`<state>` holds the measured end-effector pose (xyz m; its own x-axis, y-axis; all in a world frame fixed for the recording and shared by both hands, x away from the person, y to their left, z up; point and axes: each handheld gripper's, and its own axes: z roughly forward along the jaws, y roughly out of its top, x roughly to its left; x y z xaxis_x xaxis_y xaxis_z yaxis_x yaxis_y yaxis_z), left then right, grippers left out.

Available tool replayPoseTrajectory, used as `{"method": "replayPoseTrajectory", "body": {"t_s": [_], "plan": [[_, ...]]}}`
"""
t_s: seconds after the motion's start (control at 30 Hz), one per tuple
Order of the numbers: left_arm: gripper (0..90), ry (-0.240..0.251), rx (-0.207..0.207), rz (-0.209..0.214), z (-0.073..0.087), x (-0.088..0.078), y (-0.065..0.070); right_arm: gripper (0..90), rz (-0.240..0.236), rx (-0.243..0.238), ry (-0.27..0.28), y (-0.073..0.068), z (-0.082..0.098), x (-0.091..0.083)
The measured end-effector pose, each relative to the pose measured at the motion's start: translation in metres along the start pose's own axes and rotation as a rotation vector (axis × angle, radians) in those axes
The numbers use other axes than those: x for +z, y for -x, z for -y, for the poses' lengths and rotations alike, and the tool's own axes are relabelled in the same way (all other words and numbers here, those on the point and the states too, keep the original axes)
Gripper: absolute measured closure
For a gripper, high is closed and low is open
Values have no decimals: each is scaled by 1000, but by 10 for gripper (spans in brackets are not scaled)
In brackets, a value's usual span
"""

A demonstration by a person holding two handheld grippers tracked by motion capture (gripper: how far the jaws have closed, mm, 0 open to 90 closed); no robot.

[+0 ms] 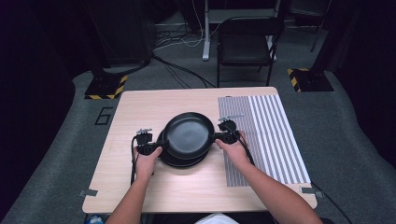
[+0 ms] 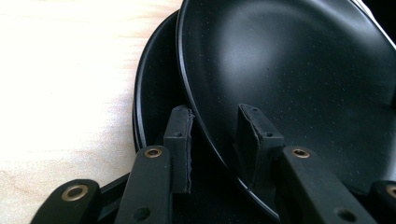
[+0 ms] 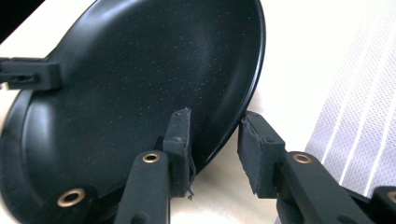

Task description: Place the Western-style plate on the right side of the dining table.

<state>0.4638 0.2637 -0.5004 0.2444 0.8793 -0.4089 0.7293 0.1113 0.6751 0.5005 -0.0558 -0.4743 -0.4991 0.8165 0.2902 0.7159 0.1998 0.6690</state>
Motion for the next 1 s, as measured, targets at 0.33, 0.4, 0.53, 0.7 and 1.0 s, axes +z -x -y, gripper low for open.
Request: {"method": "replayPoseTrajectory", "body": {"t_s": [0.33,0.4,0.53,0.7,1.0], "plan": [[661,13,-18,0,1,0,0,668,12,-11,42,6,-11,14],[661,15,-20,-1,2,0,0,659,11,-12,45,6,-10,13],[662,25,-21,2,2,1,0,630,28,-25,48,3,-9,7],[661,27,-20,2,2,2,0,608,24,-7,59,2,-2,-1],[661,29,-20,2,3,2,0,594,-30,19,55,-5,15,-3]]}}
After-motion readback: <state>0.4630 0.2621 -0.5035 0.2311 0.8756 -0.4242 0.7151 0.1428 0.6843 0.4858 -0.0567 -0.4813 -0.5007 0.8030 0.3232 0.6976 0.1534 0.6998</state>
